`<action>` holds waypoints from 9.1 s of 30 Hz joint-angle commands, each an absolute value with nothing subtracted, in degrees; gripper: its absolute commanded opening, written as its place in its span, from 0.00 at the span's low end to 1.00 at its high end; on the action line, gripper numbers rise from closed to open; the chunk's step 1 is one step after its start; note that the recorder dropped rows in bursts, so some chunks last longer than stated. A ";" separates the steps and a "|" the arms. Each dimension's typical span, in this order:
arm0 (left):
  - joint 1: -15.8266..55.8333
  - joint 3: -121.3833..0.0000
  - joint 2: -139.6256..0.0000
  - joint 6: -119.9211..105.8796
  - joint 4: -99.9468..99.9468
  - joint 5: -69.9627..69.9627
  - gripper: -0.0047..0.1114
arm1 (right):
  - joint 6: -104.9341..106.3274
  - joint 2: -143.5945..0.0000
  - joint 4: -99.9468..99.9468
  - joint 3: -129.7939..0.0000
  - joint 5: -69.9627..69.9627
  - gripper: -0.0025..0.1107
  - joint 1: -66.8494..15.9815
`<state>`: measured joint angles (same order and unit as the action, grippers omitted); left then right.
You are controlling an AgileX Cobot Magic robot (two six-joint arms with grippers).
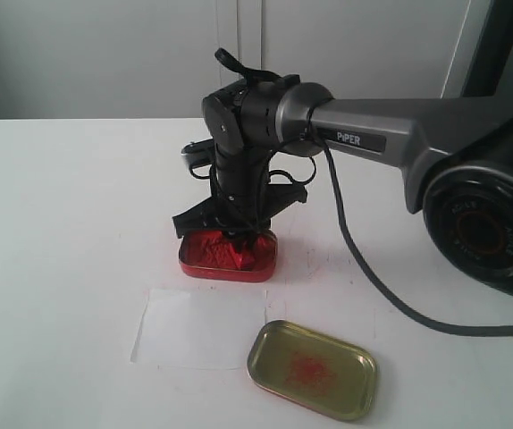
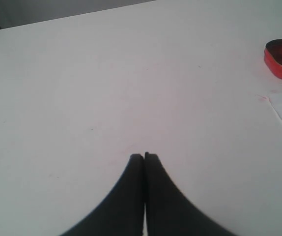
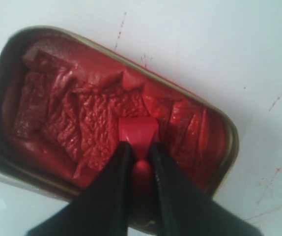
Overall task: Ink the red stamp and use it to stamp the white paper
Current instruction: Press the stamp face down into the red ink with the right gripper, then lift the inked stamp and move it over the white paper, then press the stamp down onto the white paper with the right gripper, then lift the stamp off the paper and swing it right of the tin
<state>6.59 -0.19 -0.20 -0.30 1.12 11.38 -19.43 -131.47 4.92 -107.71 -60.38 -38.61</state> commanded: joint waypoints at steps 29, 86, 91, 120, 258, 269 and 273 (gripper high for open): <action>6.45 0.00 0.00 -0.46 0.96 11.20 0.04 | -22.47 -126.78 5.16 -106.65 -57.53 0.02 -38.24; 6.45 0.00 0.00 -0.46 0.96 11.20 0.04 | -15.16 -121.05 0.36 -106.53 -66.50 0.02 -47.29; 6.45 0.00 0.00 -0.46 0.96 11.20 0.04 | -15.16 -121.05 -1.18 -106.53 -66.62 0.02 -48.08; 6.45 0.00 0.00 -0.46 0.96 11.20 0.04 | -17.96 -117.22 -3.72 -84.64 -46.06 0.02 -48.27; 6.45 0.00 0.00 -0.46 0.96 11.20 0.04 | -27.25 -113.77 9.22 -84.48 -50.49 0.02 -50.97; 6.45 0.00 0.00 -0.46 0.96 11.20 0.04 | -27.25 -113.42 6.12 -84.48 -50.14 0.02 -50.09; 6.45 0.00 0.00 -0.46 0.96 11.20 0.04 | -26.21 -112.95 1.59 -84.48 -49.55 0.02 -48.57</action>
<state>6.59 -0.19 -0.20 -0.30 1.12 11.38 -26.97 -114.01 3.99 -84.74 -50.17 -49.99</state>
